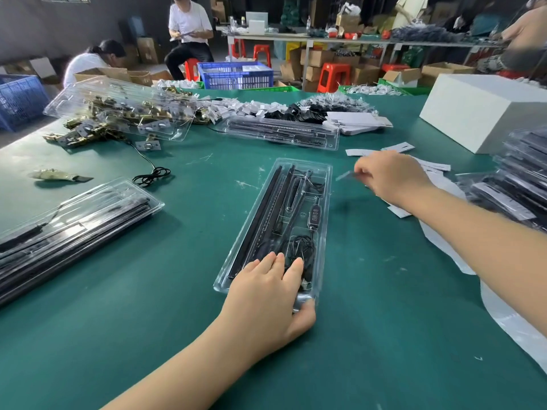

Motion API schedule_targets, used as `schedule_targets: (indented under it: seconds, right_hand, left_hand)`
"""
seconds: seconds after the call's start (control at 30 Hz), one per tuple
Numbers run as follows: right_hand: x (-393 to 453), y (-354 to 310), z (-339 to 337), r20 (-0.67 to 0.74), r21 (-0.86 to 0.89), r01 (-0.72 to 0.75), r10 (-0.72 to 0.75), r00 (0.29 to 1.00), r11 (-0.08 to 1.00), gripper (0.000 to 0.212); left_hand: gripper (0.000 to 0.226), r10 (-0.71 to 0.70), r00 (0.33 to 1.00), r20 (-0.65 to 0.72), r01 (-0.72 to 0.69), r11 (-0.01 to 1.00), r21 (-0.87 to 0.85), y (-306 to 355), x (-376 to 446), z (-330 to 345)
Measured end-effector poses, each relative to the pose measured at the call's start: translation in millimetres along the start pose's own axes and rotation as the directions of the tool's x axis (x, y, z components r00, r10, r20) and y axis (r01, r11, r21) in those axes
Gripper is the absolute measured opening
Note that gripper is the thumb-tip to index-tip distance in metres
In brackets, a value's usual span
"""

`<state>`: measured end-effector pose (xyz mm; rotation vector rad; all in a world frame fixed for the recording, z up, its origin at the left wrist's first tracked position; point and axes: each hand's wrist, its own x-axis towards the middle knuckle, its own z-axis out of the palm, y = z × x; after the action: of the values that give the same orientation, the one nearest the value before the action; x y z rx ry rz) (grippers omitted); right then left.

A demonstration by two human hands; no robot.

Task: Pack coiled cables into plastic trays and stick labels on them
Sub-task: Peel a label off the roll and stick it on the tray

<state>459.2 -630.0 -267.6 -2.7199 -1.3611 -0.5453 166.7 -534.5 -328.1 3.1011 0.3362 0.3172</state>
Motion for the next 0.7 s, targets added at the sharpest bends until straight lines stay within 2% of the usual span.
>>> schedule_targets:
  seconds: [0.03,0.07,0.1,0.13,0.17,0.2,0.27,0.33,0.43,0.5,0.57,0.7]
  right_hand:
    - [-8.6,-9.1,-8.8,-0.105,0.214,-0.059,0.083,0.991,0.975,0.015]
    - [-18.3,-18.4,-17.7,-0.143,0.434,-0.111,0.190,0.971,0.894,0.013]
    - [-29.9,-27.7,-25.8,-0.067,0.638,-0.188,0.297,0.952,0.747,0.012]
    - [-43.9,-37.3,-32.7,0.116,0.783,-0.301,0.348,0.930,0.545,0.015]
    - [-60.0,-47.3,-37.1,0.345,0.819,-0.447,0.314,0.884,0.360,0.021]
    - [-77.4,-56.1,-39.3,0.529,0.773,-0.578,0.238,0.815,0.261,0.026]
    - [-108.5,-64.9,-35.0,0.692,0.660,-0.704,0.151,0.705,0.262,0.032]
    - [-129.2,-68.0,-29.4,0.743,0.611,-0.740,0.120,0.658,0.280,0.029]
    - [-136.9,-73.8,-26.0,0.800,0.585,-0.769,-0.024,0.600,0.256,0.020]
    - [-131.7,-80.9,-22.6,0.782,0.612,-0.749,-0.056,0.621,0.254,0.020]
    - [-124.8,-86.7,-18.4,0.756,0.636,-0.724,-0.028,0.654,0.265,0.020]
    - [-113.1,-84.4,-10.7,0.761,0.619,-0.755,0.069,0.645,0.217,0.011]
  left_hand:
    - [0.055,0.002,1.000,-0.002,-0.002,1.000,0.001,0.1,0.4,0.4]
    - [0.056,0.000,1.000,-0.002,0.000,1.000,0.004,0.5,0.6,0.0]
    - [0.058,-0.004,1.000,-0.002,0.004,1.000,0.006,1.1,0.7,-0.8]
    - [0.059,-0.007,1.000,-0.003,0.007,1.000,0.009,1.8,1.1,-1.4]
    - [0.060,-0.009,1.000,-0.009,0.009,1.000,0.006,2.3,1.4,-1.7]
    - [0.060,-0.011,1.000,-0.013,0.011,1.000,0.002,2.7,1.4,-2.2]
    - [0.061,-0.013,1.000,-0.020,0.013,1.000,-0.006,2.4,1.5,-2.5]
    - [0.061,-0.014,1.000,-0.026,0.014,1.000,-0.010,2.0,1.8,-3.4]
    - [0.060,-0.016,0.999,-0.030,0.016,1.000,-0.009,2.7,2.2,-4.9]
    - [0.059,-0.019,0.999,-0.035,0.018,1.000,-0.017,2.5,2.6,-5.6]
    - [0.058,-0.022,0.999,-0.036,0.020,0.999,-0.043,1.9,2.2,-5.9]
    - [0.056,-0.029,0.997,-0.065,0.024,0.997,-0.072,0.3,2.3,-6.2]
